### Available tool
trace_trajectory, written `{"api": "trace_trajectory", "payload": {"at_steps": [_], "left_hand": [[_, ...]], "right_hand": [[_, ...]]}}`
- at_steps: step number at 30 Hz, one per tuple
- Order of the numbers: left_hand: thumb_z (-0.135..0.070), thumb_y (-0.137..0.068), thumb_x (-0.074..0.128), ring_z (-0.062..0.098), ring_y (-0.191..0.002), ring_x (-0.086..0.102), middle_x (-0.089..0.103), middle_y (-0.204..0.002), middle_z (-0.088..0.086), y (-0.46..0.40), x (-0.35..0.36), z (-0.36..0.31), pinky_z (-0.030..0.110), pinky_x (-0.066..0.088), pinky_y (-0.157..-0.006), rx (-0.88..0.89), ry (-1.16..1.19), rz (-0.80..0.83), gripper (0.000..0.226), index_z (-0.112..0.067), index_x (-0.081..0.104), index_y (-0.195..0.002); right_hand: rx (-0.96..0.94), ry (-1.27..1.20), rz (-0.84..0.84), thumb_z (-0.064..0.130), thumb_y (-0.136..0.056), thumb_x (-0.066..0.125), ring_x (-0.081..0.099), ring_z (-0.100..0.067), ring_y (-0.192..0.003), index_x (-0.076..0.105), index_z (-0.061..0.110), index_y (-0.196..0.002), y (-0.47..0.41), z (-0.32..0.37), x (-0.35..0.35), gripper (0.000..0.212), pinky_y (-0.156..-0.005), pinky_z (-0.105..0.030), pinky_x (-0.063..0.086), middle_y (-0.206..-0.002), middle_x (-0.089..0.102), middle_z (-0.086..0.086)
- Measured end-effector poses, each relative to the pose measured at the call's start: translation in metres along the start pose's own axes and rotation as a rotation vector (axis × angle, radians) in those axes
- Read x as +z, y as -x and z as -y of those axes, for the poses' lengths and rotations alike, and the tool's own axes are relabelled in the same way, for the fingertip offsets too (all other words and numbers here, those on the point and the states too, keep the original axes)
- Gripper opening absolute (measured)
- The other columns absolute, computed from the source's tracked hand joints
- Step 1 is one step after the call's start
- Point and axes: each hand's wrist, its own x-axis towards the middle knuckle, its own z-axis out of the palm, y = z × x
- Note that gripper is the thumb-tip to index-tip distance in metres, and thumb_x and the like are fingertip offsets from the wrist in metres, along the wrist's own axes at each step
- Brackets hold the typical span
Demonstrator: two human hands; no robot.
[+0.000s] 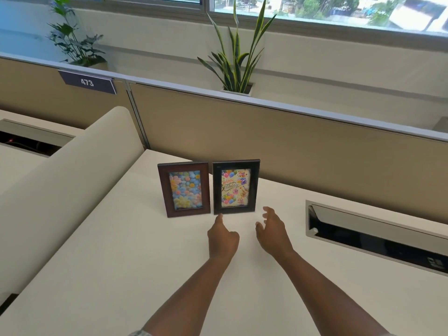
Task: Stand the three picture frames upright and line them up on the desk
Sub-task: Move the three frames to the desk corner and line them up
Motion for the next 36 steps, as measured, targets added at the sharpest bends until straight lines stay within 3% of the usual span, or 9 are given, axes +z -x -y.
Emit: {"api": "trace_trajectory", "payload": {"at_steps": [3, 7, 14, 18, 23, 28, 31, 36], "left_hand": [[0.007, -0.082, 0.053, 0.026, -0.115, 0.061, 0.064, -0.125, 0.013, 0.036, -0.001, 0.006, 0.022, 0.048, -0.085, 0.058, 0.044, 0.045, 0.046, -0.008, 0.057, -0.126], [0.005, -0.079, 0.047, 0.019, -0.1, 0.064, 0.067, -0.103, 0.003, 0.088, 0.007, 0.009, 0.02, 0.046, -0.074, 0.118, 0.049, 0.131, 0.035, -0.014, 0.063, -0.105], [0.002, -0.074, 0.051, 0.01, -0.087, 0.062, 0.068, -0.098, 0.0, 0.199, 0.06, 0.021, 0.003, 0.039, -0.063, 0.296, -0.019, 0.414, 0.04, -0.018, 0.065, -0.105], [-0.006, -0.071, 0.064, 0.015, -0.093, 0.063, 0.066, -0.103, 0.002, 0.247, 0.103, 0.028, 0.012, 0.046, -0.072, 0.397, -0.077, 0.653, 0.047, -0.027, 0.06, -0.114], [-0.023, -0.068, 0.08, 0.017, -0.11, 0.06, 0.064, -0.119, 0.004, 0.298, 0.163, 0.023, 0.031, 0.052, -0.089, 0.438, -0.089, 0.838, 0.068, -0.032, 0.052, -0.129], [-0.008, -0.071, 0.069, 0.022, -0.103, 0.064, 0.068, -0.114, 0.006, 0.318, 0.202, 0.016, 0.036, 0.056, -0.087, 0.379, -0.043, 0.796, 0.051, -0.019, 0.056, -0.12], [0.0, -0.072, 0.06, 0.024, -0.107, 0.063, 0.068, -0.115, 0.008, 0.318, 0.214, 0.009, 0.04, 0.055, -0.09, 0.343, -0.004, 0.785, 0.048, -0.015, 0.059, -0.117], [0.006, -0.074, 0.049, 0.027, -0.111, 0.06, 0.066, -0.117, 0.011, 0.316, 0.217, -0.002, 0.045, 0.054, -0.094, 0.325, 0.026, 0.813, 0.052, -0.015, 0.058, -0.12]], "right_hand": [[-0.04, 0.023, -0.054, 0.017, -0.094, 0.055, 0.058, -0.023, -0.113, 0.046, 0.015, -0.131, 0.047, -0.011, -0.02, 0.038, -0.094, -0.036, 0.048, -0.125, 0.059, -0.008], [-0.068, 0.051, -0.096, 0.017, -0.093, 0.055, 0.061, -0.02, -0.101, 0.052, 0.016, -0.121, 0.11, -0.03, -0.05, 0.028, -0.085, -0.033, 0.048, -0.115, 0.061, -0.003], [-0.029, 0.041, -0.129, 0.011, -0.092, 0.05, 0.059, -0.012, -0.085, 0.059, 0.016, -0.107, 0.246, -0.097, -0.1, 0.018, -0.076, -0.025, 0.046, -0.102, 0.064, 0.003], [0.08, 0.039, -0.149, 0.016, -0.093, 0.05, 0.059, -0.009, -0.084, 0.059, 0.019, -0.108, 0.306, -0.148, -0.121, 0.018, -0.072, -0.023, 0.044, -0.099, 0.064, 0.007], [0.236, 0.103, -0.196, 0.014, -0.093, 0.051, 0.064, -0.019, -0.085, 0.064, 0.016, -0.099, 0.357, -0.211, -0.158, 0.014, -0.072, -0.029, 0.05, -0.097, 0.07, -0.002], [0.436, 0.209, -0.217, 0.018, -0.093, 0.052, 0.064, -0.031, -0.099, 0.063, 0.009, -0.107, 0.366, -0.256, -0.195, 0.02, -0.077, -0.03, 0.046, -0.107, 0.07, -0.012], [0.503, 0.257, -0.252, 0.028, -0.093, 0.052, 0.062, -0.03, -0.105, 0.057, 0.01, -0.116, 0.362, -0.261, -0.21, 0.029, -0.084, -0.035, 0.047, -0.11, 0.068, -0.009], [0.4, 0.109, -0.362, 0.02, -0.091, 0.058, 0.061, -0.032, -0.102, 0.048, 0.01, -0.116, 0.345, -0.26, -0.224, 0.028, -0.086, -0.044, 0.05, -0.111, 0.063, -0.011]]}}
